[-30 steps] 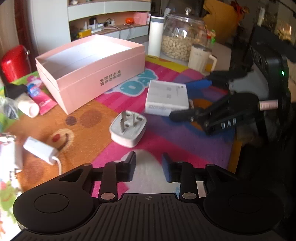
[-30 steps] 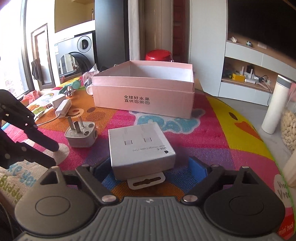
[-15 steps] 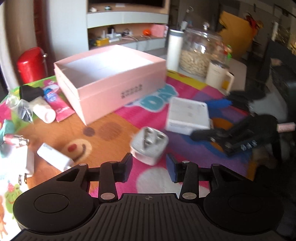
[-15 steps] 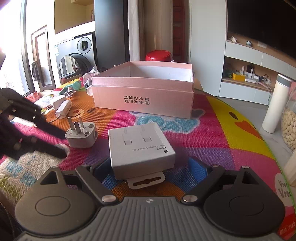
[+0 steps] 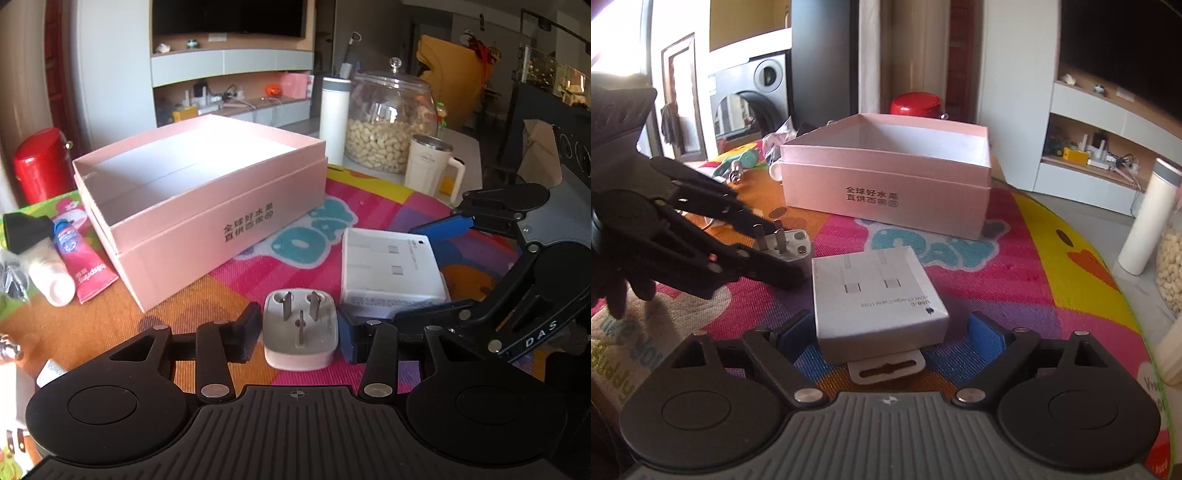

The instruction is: Organize rigid objects

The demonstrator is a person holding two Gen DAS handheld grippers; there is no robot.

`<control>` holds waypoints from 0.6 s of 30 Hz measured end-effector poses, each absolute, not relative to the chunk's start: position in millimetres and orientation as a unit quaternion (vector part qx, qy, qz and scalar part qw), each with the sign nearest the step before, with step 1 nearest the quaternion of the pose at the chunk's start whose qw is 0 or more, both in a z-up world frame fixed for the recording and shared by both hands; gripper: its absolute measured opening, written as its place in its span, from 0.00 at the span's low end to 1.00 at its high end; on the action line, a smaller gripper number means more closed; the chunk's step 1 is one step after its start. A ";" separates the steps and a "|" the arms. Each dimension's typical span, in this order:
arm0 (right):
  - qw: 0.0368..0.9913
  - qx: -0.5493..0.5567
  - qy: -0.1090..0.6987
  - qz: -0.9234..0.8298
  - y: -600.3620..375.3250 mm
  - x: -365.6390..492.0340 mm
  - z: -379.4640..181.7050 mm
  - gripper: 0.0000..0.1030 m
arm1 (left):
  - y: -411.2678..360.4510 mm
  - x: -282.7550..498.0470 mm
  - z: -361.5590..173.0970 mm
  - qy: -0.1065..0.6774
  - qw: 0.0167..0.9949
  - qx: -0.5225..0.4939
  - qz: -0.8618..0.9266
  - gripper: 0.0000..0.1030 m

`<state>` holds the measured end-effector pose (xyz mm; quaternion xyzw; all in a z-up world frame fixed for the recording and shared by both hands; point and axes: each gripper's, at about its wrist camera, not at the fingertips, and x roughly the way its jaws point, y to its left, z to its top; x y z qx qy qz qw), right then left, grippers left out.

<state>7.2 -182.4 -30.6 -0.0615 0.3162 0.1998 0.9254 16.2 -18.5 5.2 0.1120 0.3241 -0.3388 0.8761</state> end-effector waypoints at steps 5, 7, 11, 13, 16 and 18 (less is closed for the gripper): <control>0.923 -0.068 0.314 0.211 -181.7 10.1 -28.4 0.73 | -16.0 7.2 6.8 0.322 0.883 0.120 -0.319 0.43; 0.924 -0.082 0.309 0.208 -178.3 8.5 -25.9 0.68 | -13.7 0.6 7.5 0.322 0.887 0.121 -0.308 0.43; 0.927 -0.088 0.300 0.208 -175.9 5.5 -21.5 0.67 | -8.6 -8.6 7.3 0.323 0.894 0.112 -0.291 0.43; 0.929 -0.087 0.295 0.206 -175.9 4.0 -18.2 0.66 | -5.3 -8.9 9.0 0.326 0.895 0.099 -0.288 0.43; 0.936 -0.083 0.278 0.198 -177.9 2.7 -7.8 0.66 | 0.6 -6.0 20.9 0.321 0.898 0.063 -0.293 0.43; 0.944 -0.078 0.257 0.193 -180.3 2.7 4.1 0.66 | 5.7 -1.5 37.1 0.310 0.901 0.033 -0.301 0.43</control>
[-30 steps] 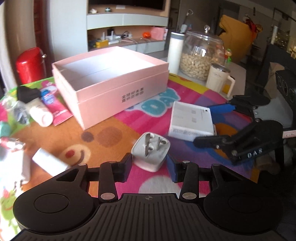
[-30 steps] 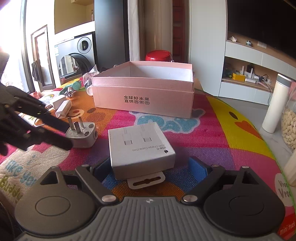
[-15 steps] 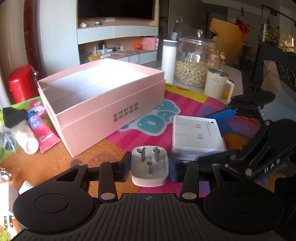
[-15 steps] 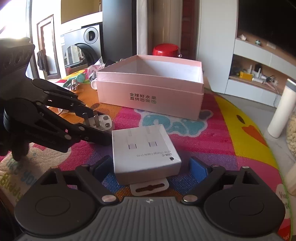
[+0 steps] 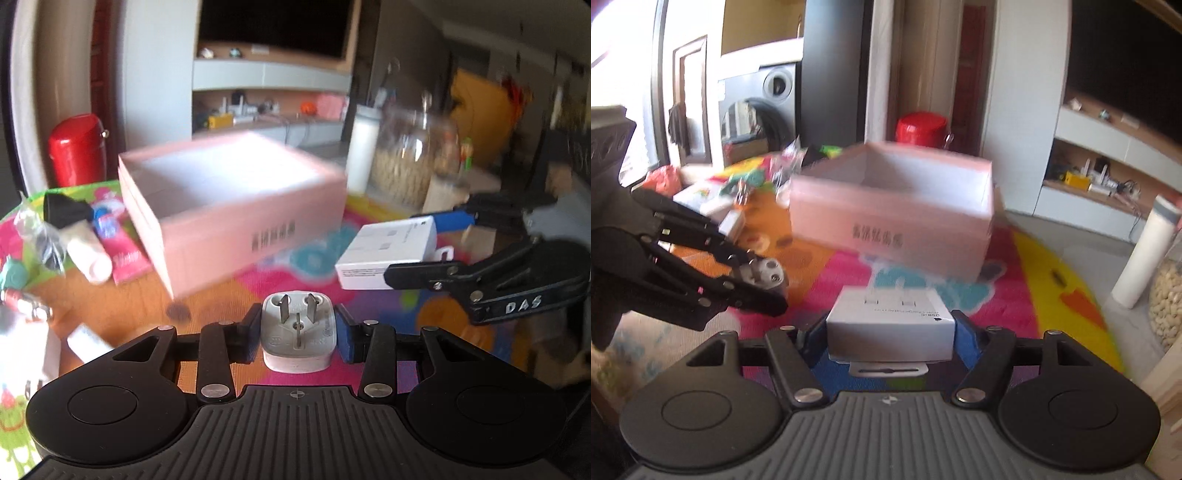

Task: Organize rigid objects
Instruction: 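Drop the package and plug into the pink box with both tools, then grasp the white square charger with the left tool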

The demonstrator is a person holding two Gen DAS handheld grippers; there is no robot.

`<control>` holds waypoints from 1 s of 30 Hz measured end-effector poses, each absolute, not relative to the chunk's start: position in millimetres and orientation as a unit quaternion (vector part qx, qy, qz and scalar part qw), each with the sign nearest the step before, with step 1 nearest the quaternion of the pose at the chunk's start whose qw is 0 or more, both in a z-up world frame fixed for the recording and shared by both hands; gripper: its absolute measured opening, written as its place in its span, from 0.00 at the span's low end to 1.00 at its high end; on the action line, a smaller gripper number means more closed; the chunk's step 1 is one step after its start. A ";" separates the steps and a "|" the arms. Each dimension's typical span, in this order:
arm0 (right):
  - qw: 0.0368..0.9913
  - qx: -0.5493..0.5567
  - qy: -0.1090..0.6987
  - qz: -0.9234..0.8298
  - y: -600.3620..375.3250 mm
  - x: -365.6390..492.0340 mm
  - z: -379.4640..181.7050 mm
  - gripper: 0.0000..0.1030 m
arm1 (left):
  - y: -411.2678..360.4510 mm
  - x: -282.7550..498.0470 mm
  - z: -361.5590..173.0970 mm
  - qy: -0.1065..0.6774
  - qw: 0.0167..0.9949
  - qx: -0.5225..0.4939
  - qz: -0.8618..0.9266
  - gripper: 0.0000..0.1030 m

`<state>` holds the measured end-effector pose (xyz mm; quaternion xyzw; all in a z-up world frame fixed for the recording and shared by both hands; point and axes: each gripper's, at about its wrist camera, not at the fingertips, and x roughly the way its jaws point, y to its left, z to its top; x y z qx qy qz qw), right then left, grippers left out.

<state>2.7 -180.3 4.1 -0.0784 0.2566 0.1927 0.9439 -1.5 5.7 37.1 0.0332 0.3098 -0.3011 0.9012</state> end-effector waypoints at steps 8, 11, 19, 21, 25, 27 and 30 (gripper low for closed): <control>0.987 -0.095 0.062 0.115 -165.2 58.4 84.8 0.70 | 15.4 85.5 147.7 0.182 0.938 -0.059 -0.289 0.43; 0.986 -0.069 0.105 0.114 -155.2 100.6 89.8 0.89 | 12.5 127.2 135.8 0.216 0.940 -0.097 -0.245 0.42; 0.967 -0.052 0.204 0.143 -152.9 68.2 17.3 0.89 | 36.2 107.6 57.0 0.295 0.931 -0.107 -0.188 0.42; 0.961 -0.071 0.219 0.152 -146.9 59.7 3.8 0.89 | 51.3 87.7 52.4 0.292 0.938 -0.108 -0.151 0.42; 0.949 -0.089 0.241 0.182 -130.2 53.5 -10.6 0.89 | 85.6 54.5 42.7 0.283 0.947 -0.127 -0.087 0.42; 0.944 -0.095 0.247 0.197 -116.6 54.7 -13.1 0.89 | 105.8 44.9 36.0 0.289 0.945 -0.141 -0.066 0.42; 0.938 -0.099 0.248 0.220 -97.0 47.5 -12.9 0.89 | 135.3 32.0 28.6 0.295 0.942 -0.157 -0.040 0.42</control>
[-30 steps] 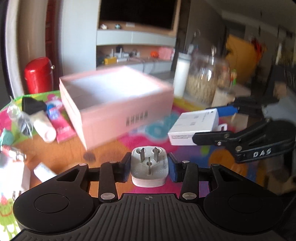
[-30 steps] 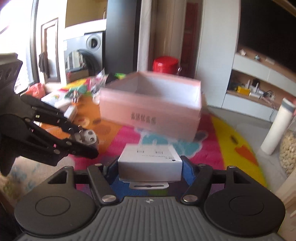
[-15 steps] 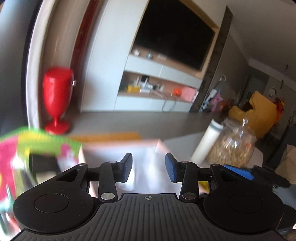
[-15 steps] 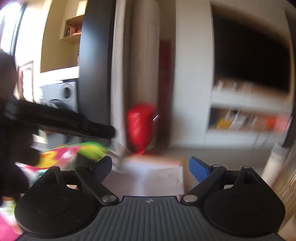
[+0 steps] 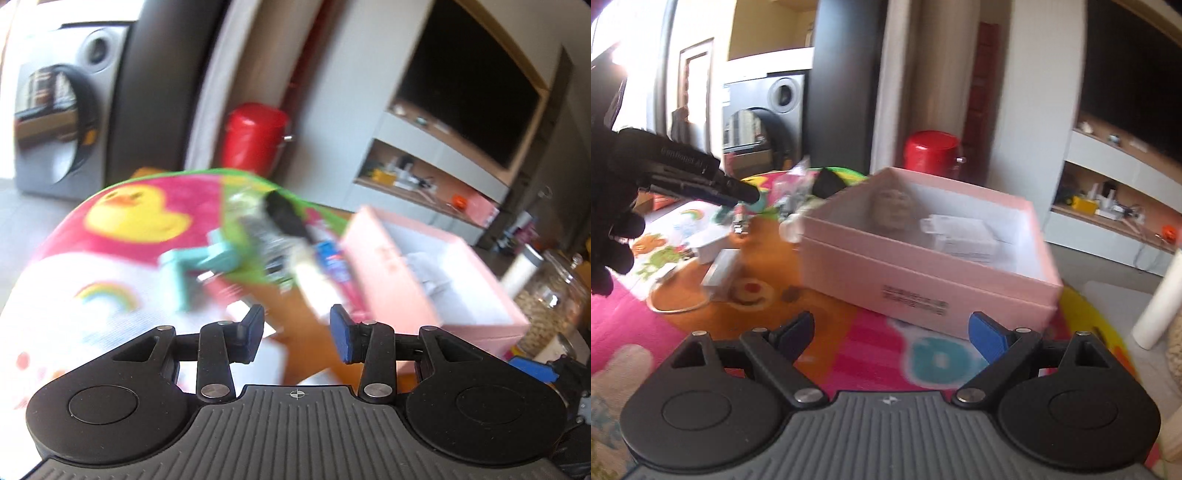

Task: Organize rigid objects
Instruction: 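Grasp the white square charger with the left tool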

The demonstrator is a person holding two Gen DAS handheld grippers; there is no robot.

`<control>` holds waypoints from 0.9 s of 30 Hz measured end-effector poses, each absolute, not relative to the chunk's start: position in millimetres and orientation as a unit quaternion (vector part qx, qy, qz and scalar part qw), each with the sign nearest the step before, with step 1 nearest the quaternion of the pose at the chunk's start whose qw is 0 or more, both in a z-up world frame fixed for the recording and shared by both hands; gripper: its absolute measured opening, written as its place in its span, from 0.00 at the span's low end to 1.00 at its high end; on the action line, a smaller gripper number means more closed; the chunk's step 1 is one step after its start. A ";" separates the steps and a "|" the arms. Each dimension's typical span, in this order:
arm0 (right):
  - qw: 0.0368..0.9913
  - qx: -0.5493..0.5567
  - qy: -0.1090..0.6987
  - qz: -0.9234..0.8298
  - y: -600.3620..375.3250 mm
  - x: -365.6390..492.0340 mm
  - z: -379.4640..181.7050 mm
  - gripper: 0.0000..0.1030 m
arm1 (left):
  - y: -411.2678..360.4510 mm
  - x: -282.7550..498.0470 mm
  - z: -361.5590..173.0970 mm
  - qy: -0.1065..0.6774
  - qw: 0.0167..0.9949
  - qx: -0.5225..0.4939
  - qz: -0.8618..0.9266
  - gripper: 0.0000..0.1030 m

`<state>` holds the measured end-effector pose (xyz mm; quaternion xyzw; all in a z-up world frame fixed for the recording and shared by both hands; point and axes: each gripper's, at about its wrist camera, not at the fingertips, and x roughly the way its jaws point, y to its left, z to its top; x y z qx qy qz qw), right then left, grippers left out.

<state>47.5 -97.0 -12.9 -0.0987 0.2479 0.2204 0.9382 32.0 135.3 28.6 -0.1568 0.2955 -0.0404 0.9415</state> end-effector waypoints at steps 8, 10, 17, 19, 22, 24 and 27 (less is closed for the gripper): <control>0.900 -0.105 0.263 0.331 -23.8 55.2 -0.4 0.79 | 184.3 16.2 20.2 0.303 0.935 -0.183 -0.008 0.42; 0.891 -0.103 0.276 0.346 -3.6 61.7 -0.7 0.71 | 184.9 15.7 20.4 0.308 0.935 -0.174 -0.022 0.42; 0.881 -0.109 0.312 0.339 20.1 75.3 -15.8 0.58 | 161.2 23.5 12.1 0.329 0.935 -0.124 -0.055 0.43; 0.881 -0.115 0.314 0.334 15.8 71.9 -17.8 0.58 | 155.1 29.0 9.4 0.335 0.933 -0.117 -0.058 0.42; 0.878 -0.126 0.319 0.335 6.0 65.1 -21.5 0.58 | 141.7 38.3 6.1 0.345 0.934 -0.085 -0.047 0.42; 0.878 -0.132 0.315 0.335 2.6 60.6 -21.8 0.59 | 133.3 40.8 5.2 0.345 0.935 -0.061 -0.044 0.42; 0.880 -0.138 0.315 0.329 0.9 59.7 -19.4 0.59 | 131.5 39.2 5.1 0.342 0.938 -0.043 -0.042 0.38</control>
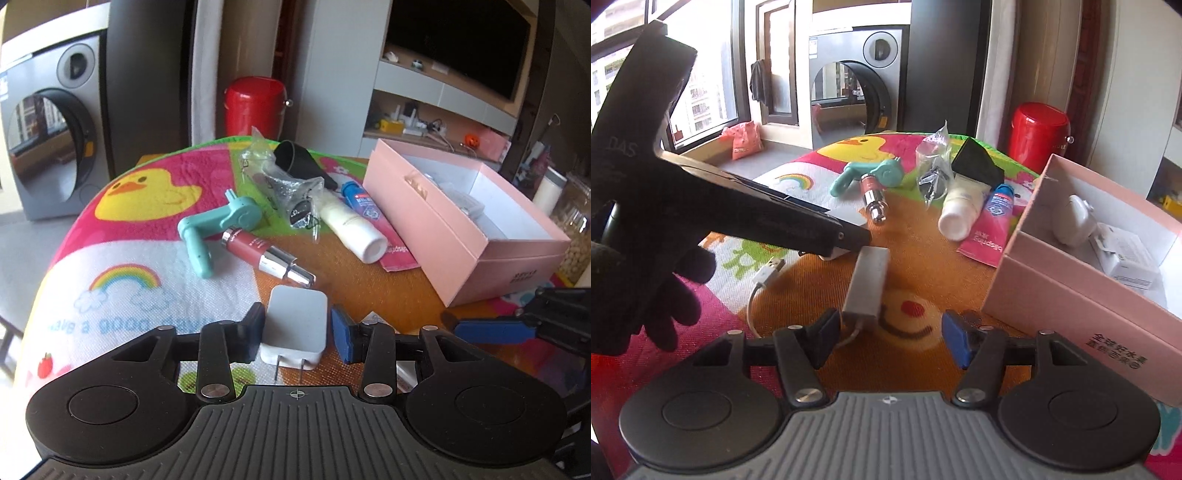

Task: Organize rigid objects
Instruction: 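Grasp the white square charger with the left tool, then grasp the red-and-silver tube with the right tool while the left tool holds the charger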

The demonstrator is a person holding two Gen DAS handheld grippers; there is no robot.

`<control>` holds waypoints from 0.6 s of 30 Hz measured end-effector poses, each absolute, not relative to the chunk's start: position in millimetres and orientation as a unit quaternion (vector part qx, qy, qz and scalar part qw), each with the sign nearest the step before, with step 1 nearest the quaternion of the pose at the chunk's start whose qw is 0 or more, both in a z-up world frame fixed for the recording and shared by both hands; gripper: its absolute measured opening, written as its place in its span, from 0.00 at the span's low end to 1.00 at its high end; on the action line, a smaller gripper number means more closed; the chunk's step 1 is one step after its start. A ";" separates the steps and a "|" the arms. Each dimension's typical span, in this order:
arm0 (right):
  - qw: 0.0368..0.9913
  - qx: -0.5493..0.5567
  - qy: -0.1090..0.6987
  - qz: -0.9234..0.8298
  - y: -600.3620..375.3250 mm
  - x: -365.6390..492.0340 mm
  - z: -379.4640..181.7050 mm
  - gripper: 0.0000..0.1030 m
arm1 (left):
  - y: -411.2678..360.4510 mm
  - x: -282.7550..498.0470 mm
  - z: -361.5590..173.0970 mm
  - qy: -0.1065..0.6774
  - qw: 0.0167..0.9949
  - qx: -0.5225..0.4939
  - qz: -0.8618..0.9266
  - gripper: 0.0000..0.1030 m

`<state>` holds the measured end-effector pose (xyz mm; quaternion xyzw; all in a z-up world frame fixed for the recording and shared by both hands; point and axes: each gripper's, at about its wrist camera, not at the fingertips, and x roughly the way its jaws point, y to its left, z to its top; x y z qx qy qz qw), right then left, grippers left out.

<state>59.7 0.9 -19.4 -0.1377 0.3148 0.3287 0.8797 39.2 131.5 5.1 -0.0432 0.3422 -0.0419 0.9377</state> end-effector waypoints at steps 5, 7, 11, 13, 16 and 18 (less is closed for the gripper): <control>0.884 -0.150 0.292 0.332 10.7 60.8 -2.9 0.59 | 162.3 18.9 3.2 0.324 0.941 -0.098 -0.017 0.37; 0.886 -0.156 0.276 0.340 22.3 64.6 9.1 0.61 | 177.4 10.0 1.2 0.313 0.940 -0.137 -0.014 0.37; 0.894 -0.139 0.245 0.349 56.4 91.3 33.2 0.80 | 187.0 0.7 -2.5 0.296 0.941 -0.165 -0.013 0.37; 0.895 -0.123 0.261 0.341 77.1 117.8 39.9 0.82 | 186.1 -0.3 -1.7 0.293 0.942 -0.163 -0.012 0.36; 0.887 -0.101 0.305 0.332 104.8 160.4 39.4 0.82 | 177.6 -0.8 0.1 0.293 0.946 -0.138 -0.004 0.36; 0.877 -0.094 0.335 0.331 121.8 184.5 33.4 0.82 | 172.6 -0.4 1.2 0.293 0.948 -0.122 -0.001 0.36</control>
